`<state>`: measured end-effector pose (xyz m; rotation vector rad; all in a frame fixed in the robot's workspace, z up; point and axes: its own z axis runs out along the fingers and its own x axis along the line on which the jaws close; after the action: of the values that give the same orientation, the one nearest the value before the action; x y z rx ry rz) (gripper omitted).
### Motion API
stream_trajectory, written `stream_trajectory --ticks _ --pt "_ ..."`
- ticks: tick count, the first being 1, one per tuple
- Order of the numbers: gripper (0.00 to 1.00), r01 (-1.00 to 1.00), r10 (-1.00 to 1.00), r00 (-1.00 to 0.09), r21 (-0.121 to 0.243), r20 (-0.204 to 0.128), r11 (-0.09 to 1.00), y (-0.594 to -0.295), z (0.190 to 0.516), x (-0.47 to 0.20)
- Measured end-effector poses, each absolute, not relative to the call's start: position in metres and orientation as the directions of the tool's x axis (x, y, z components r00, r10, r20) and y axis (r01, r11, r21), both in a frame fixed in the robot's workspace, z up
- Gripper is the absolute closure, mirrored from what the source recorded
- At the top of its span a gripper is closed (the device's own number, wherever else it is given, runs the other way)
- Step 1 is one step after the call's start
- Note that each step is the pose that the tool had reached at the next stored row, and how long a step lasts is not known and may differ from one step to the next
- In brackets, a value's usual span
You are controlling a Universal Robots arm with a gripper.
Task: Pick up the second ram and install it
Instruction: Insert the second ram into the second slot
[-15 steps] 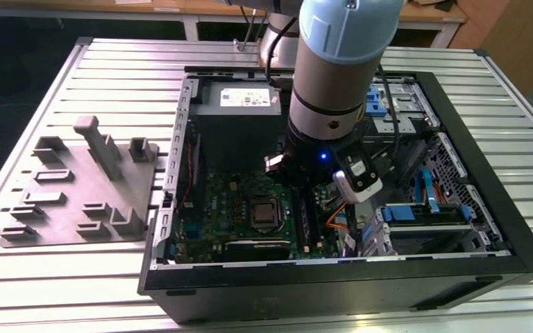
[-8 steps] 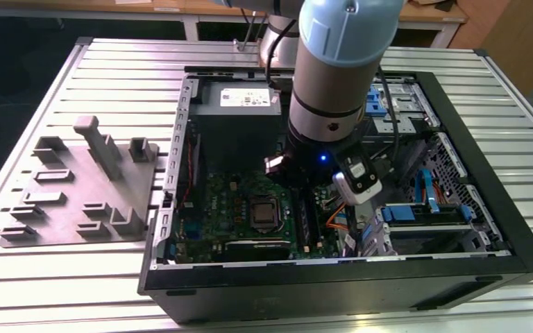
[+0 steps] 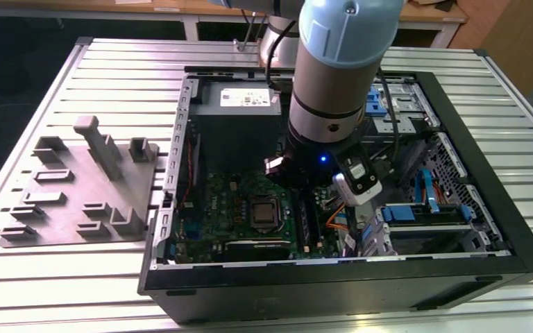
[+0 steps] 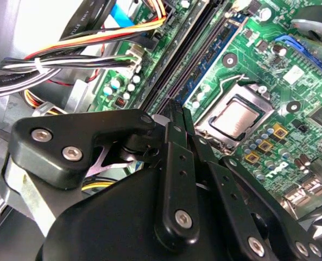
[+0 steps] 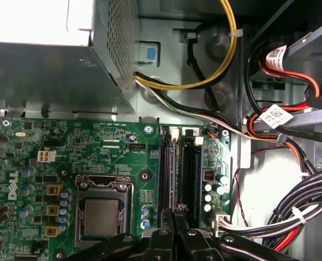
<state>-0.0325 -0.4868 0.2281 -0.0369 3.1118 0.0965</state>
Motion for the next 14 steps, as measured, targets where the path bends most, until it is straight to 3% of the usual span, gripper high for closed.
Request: stream_trajectory --ticks 14 --pt "0.88 -0.025 -0.023 -0.999 0.062 -0.029 0.998 -0.4875 0.2267 -0.0330"
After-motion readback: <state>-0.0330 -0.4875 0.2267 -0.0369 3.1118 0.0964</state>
